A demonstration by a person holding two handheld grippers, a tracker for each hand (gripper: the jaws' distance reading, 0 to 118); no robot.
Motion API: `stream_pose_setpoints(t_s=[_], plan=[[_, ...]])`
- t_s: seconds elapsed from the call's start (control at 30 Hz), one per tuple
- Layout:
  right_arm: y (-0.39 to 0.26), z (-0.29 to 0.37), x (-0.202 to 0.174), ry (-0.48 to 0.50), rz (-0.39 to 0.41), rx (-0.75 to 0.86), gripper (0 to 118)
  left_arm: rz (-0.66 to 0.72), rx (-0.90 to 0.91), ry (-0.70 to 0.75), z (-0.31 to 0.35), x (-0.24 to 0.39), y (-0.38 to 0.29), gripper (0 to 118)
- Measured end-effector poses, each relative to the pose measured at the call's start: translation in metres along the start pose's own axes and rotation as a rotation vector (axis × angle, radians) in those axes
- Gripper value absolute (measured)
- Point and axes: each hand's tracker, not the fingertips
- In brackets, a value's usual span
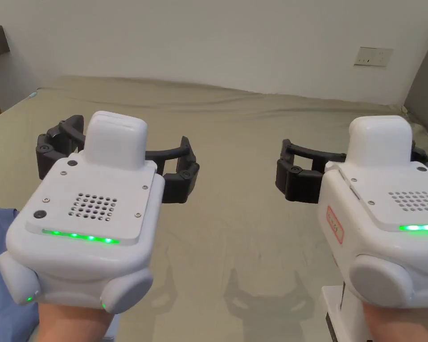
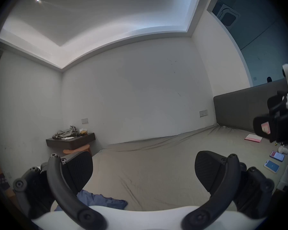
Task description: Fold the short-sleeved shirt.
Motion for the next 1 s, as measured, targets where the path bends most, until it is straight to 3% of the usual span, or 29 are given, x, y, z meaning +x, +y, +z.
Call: stream_pose_setpoints(t_s=[0.27, 0.43, 0.5, 0.53, 0.57, 0.6, 0.63, 0.67, 0.7, 0.73, 0.8, 1.0], plan=[[0.0, 0.007, -0.004, -0.022, 0.05, 0.03, 118, 0.033, 0.006, 0.002, -0.002, -0.002, -0.006, 118], [0.006, 0.013, -0.003, 0.034, 0.024, 0.042, 118, 0.031, 0.008, -0.004, -0.004, -0.003, -0.006, 117], [0.006, 0.012, -0.007, 0.026, 0.049, 0.042, 118, 0.028, 0.009, -0.011, -0.002, -0.001, -0.004, 108], [0.006, 0.012, -0.007, 0.032, 0.062, 0.041, 117, 0.025, 0.009, -0.017, -0.002, -0.001, -0.004, 86], [0.007, 0.012, -0.008, 0.043, 0.065, 0.039, 111, 0.022, 0.01, -0.019, -0.002, 0.0, -0.003, 62], [0.007, 0.012, -0.009, 0.055, 0.065, 0.035, 95, 0.011, 0.013, -0.015, -0.001, 0.003, -0.003, 39], [0.007, 0.012, -0.01, 0.056, 0.064, 0.036, 51, 0.006, 0.014, -0.015, -0.001, 0.003, -0.003, 18], [0.007, 0.011, -0.01, 0.051, 0.064, 0.037, 7, 0.006, 0.015, -0.019, -0.002, 0.003, -0.003, 12], [0.006, 0.009, -0.01, 0.003, 0.08, 0.036, 1, 0.01, 0.015, -0.03, -0.002, 0.003, -0.003, 9], [0.004, 0.008, -0.014, 0.021, 0.082, 0.061, 1, 0.02, 0.012, -0.05, -0.002, 0.004, -0.003, 0], [0.004, 0.005, -0.01, 0.071, 0.07, 0.006, 1, 0.033, 0.019, -0.059, -0.001, 0.003, -0.004, 0], [-0.004, 0.005, -0.011, 0.039, 0.056, 0.007, 1, 0.022, 0.009, -0.074, -0.007, 0.007, -0.003, 0]])
